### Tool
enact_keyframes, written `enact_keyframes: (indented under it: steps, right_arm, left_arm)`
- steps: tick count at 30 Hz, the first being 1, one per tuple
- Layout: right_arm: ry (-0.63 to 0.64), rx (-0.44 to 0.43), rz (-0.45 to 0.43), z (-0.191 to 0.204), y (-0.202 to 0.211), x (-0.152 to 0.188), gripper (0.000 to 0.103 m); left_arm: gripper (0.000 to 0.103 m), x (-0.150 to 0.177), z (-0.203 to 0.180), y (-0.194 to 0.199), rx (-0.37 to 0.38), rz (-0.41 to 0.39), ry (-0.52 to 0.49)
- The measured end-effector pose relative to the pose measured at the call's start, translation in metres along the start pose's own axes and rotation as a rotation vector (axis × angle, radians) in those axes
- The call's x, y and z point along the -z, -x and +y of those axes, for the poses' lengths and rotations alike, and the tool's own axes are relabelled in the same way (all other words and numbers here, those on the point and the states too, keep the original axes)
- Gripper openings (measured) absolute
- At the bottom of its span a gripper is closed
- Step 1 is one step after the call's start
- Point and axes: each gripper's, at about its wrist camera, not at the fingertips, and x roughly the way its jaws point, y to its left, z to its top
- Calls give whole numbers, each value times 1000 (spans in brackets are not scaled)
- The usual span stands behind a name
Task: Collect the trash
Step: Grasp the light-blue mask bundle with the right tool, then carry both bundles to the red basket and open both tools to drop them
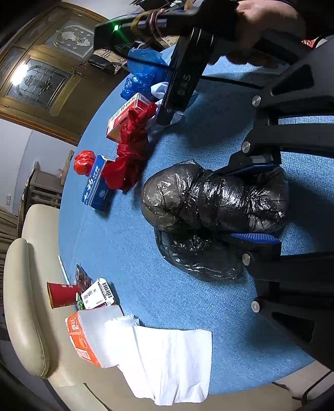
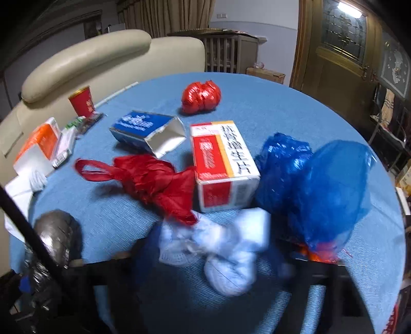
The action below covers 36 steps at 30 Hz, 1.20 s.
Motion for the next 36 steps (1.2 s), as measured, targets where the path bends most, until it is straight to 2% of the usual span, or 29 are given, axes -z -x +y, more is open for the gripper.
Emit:
enact_keyframes:
  steps: [4,10,18,36]
  right_arm:
    - [-2,-48,0,-6,11,8,52]
    - [-2,-121,12,-15,38,34,51]
    - [-66,-190,5,-41,79,72,51]
    - [-236,-181,-67,-107,136,125,51]
  left_arm:
    - [39,2,-3,2,-7,-1,-8]
    - [39,6,-13,9,-16,-5,-30]
    - [39,10,-32,22,-17,-20,-69]
    - [39,31,-98,49,32,-33,-215]
